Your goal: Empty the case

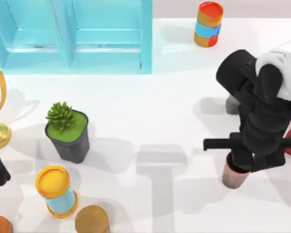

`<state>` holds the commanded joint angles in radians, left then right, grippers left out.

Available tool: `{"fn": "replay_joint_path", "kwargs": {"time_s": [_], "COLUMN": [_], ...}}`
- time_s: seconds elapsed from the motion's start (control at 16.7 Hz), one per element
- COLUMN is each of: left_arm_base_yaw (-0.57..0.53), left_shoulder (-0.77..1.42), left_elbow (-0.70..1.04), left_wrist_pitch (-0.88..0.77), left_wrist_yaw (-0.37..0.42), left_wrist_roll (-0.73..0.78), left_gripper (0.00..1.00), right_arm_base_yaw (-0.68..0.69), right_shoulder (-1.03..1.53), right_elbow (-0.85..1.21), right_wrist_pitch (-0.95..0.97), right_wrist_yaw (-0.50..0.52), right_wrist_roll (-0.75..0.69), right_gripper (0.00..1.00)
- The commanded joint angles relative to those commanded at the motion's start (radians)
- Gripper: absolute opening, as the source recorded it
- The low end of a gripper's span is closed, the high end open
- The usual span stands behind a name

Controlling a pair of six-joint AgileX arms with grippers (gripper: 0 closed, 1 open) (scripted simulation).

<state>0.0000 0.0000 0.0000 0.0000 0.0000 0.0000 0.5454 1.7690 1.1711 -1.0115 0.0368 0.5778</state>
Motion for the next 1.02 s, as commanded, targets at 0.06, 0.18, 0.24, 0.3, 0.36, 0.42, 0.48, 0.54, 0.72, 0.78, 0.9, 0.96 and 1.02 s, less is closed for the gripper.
{"fn": "replay_joint_path", "kwargs": {"time_s": [0.06,0.18,0.24,0.3,0.36,0.42,0.48,0.54,0.72,0.78,0.9,0.96,1.02], "left_arm_base_yaw": [0.0,0.0,0.0,0.0,0.0,0.0,0.0,0.0,0.0,0.0,0.0,0.0,0.0], "left_shoulder": [0.0,0.0,0.0,0.0,0.0,0.0,0.0,0.0,0.0,0.0,0.0,0.0,0.0], "left_elbow": [0.0,0.0,0.0,0.0,0.0,0.0,0.0,0.0,0.0,0.0,0.0,0.0,0.0], "left_wrist_pitch": [0.0,0.0,0.0,0.0,0.0,0.0,0.0,0.0,0.0,0.0,0.0,0.0,0.0], "left_wrist_yaw": [0.0,0.0,0.0,0.0,0.0,0.0,0.0,0.0,0.0,0.0,0.0,0.0,0.0], "left_wrist_roll": [0.0,0.0,0.0,0.0,0.0,0.0,0.0,0.0,0.0,0.0,0.0,0.0,0.0], "left_gripper": [1.0,1.0,1.0,1.0,1.0,1.0,1.0,1.0,1.0,1.0,1.0,1.0,1.0], "right_arm_base_yaw": [0.002,0.005,0.005,0.005,0.005,0.005,0.005,0.005,0.005,0.005,0.005,0.005,0.005], "right_shoulder": [0.008,0.017,0.018,0.018,0.018,0.018,0.018,0.018,0.018,0.018,0.018,0.018,0.018], "right_elbow": [-0.017,-0.037,-0.037,-0.037,-0.037,-0.037,-0.037,-0.037,-0.037,-0.037,-0.037,-0.037,-0.037], "right_wrist_pitch": [0.027,0.055,0.056,0.056,0.056,0.056,0.056,0.056,0.056,0.056,0.056,0.056,0.056], "right_wrist_yaw": [0.0,0.001,0.001,0.001,0.001,0.001,0.001,0.001,0.001,0.001,0.001,0.001,0.001], "right_wrist_roll": [0.002,0.004,0.004,0.004,0.004,0.004,0.004,0.004,0.004,0.004,0.004,0.004,0.004], "right_gripper": [0.0,0.0,0.0,0.0,0.0,0.08,0.15,0.23,0.45,0.53,0.68,0.75,0.83]}}
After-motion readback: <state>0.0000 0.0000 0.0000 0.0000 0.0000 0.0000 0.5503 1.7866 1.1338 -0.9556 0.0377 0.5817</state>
